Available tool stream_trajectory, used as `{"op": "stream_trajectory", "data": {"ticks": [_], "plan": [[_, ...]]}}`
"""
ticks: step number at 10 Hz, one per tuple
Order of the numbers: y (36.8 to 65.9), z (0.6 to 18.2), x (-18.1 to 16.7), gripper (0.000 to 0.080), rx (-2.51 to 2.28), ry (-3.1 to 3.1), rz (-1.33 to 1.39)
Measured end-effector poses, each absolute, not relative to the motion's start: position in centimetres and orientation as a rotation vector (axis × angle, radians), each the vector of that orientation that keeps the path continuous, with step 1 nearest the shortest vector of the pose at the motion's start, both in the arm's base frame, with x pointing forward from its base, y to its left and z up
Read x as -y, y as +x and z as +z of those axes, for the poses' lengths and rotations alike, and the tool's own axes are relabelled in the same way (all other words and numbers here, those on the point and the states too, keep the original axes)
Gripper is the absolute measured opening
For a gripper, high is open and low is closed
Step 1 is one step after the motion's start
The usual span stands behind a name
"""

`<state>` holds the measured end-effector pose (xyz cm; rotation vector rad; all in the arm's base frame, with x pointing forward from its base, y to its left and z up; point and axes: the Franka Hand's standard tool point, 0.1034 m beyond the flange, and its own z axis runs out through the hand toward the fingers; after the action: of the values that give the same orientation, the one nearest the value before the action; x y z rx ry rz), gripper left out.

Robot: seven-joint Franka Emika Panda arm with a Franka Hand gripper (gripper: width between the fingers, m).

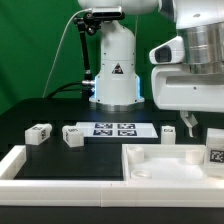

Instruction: Assemble one leg

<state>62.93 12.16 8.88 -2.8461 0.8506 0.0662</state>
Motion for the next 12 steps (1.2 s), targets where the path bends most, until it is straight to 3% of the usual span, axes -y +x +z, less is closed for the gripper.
{"op": "stream_trajectory", "data": {"ticks": [4,5,6,7,8,9,12], "plan": [[63.28,8.93,-11.97,0.0648,-0.087,-2.987,0.025],[63.27,8.92,-12.04,0.0648,-0.118,-2.983,0.028],[63.27,8.91,-12.02,0.0516,-0.117,-2.983,0.028],[63.27,8.91,-12.02,0.0516,-0.117,-2.983,0.028],[63.27,8.91,-12.01,0.0377,-0.117,-2.984,0.028],[63.30,8.91,-11.86,0.0298,-0.119,-2.985,0.028],[63.42,8.91,-11.67,0.0298,-0.199,-2.980,0.018]]}}
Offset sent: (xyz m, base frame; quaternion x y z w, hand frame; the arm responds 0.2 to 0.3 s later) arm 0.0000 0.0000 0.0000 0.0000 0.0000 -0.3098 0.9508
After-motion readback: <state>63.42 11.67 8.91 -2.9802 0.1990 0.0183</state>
